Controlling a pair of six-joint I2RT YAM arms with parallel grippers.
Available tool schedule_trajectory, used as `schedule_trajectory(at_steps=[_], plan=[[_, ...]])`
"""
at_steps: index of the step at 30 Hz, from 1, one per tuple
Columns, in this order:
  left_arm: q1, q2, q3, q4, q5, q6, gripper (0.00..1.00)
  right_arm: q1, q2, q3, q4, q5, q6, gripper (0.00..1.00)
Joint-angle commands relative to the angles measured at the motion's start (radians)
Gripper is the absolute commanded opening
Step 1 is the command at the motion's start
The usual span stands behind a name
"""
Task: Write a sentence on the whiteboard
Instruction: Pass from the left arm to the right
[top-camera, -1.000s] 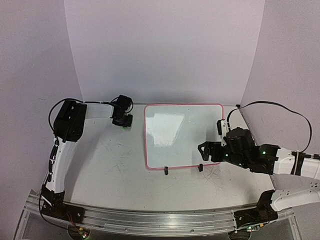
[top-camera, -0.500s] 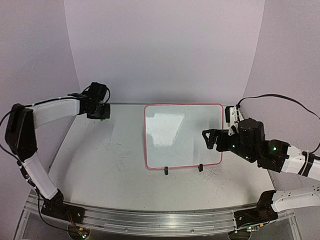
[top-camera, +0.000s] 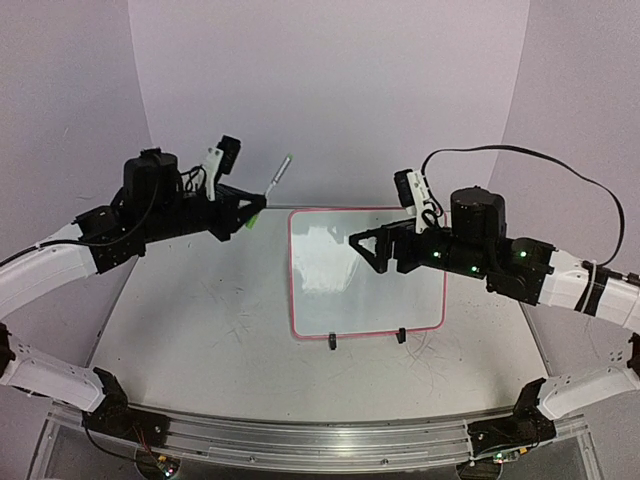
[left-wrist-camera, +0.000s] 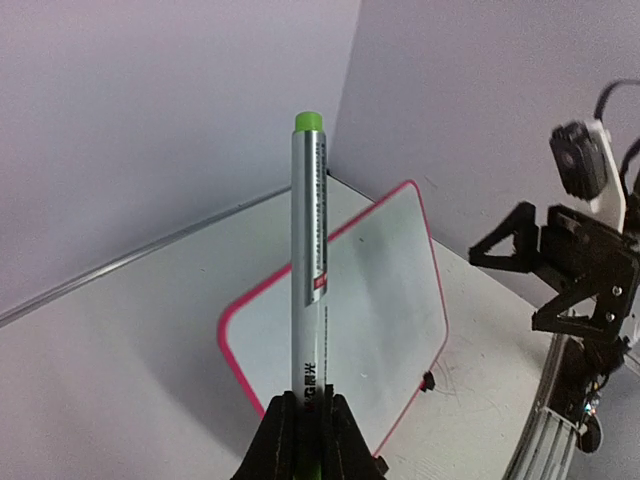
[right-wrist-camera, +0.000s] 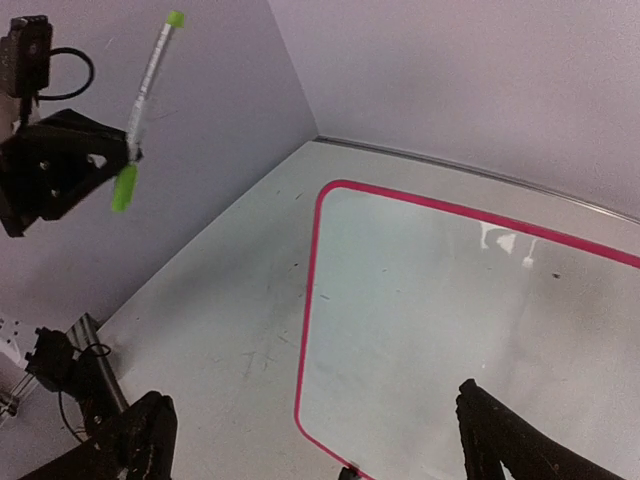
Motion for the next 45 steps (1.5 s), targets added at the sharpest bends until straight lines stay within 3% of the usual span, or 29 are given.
schedule_trajectory(at_steps=[1,9,12,23,27,30,34,36,39,41,45], plan=[[-0.056,0.074,-0.063,0.129,0.123,0.041,0.00,0.003,0.033,0.036,0.055,-0.240,0.024,0.97],[-0.120,0.196,-0.050,0.242,0.224,0.070,0.00,-0.131,-0.006,-0.070,0.238,-0.489,0.195,0.87],[-0.136,0.224,-0.038,0.261,0.261,0.068,0.00,-0.139,0.005,-0.074,0.254,-0.501,0.213,0.85],[-0.187,0.294,-0.002,0.267,0.374,0.099,0.00,-0.181,0.124,-0.039,0.317,-0.656,0.267,0.65],[-0.189,0.303,-0.003,0.261,0.391,0.115,0.00,-0.195,0.139,-0.046,0.325,-0.731,0.254,0.49],[-0.189,0.308,0.007,0.232,0.393,0.147,0.00,-0.206,0.131,-0.059,0.325,-0.753,0.246,0.26],[-0.187,0.334,0.056,0.161,0.394,0.155,0.00,-0.215,0.108,-0.079,0.330,-0.763,0.241,0.03],[-0.185,0.356,0.077,0.153,0.418,0.122,0.11,-0.215,0.087,-0.090,0.339,-0.760,0.234,0.00],[-0.166,0.377,0.088,0.153,0.496,0.039,0.48,-0.218,0.054,-0.106,0.341,-0.747,0.213,0.00],[-0.150,0.376,0.078,0.163,0.573,0.002,0.63,-0.220,0.034,-0.114,0.342,-0.741,0.203,0.00],[-0.148,0.362,0.040,0.201,0.633,-0.044,0.64,-0.221,0.009,-0.123,0.353,-0.742,0.190,0.00]])
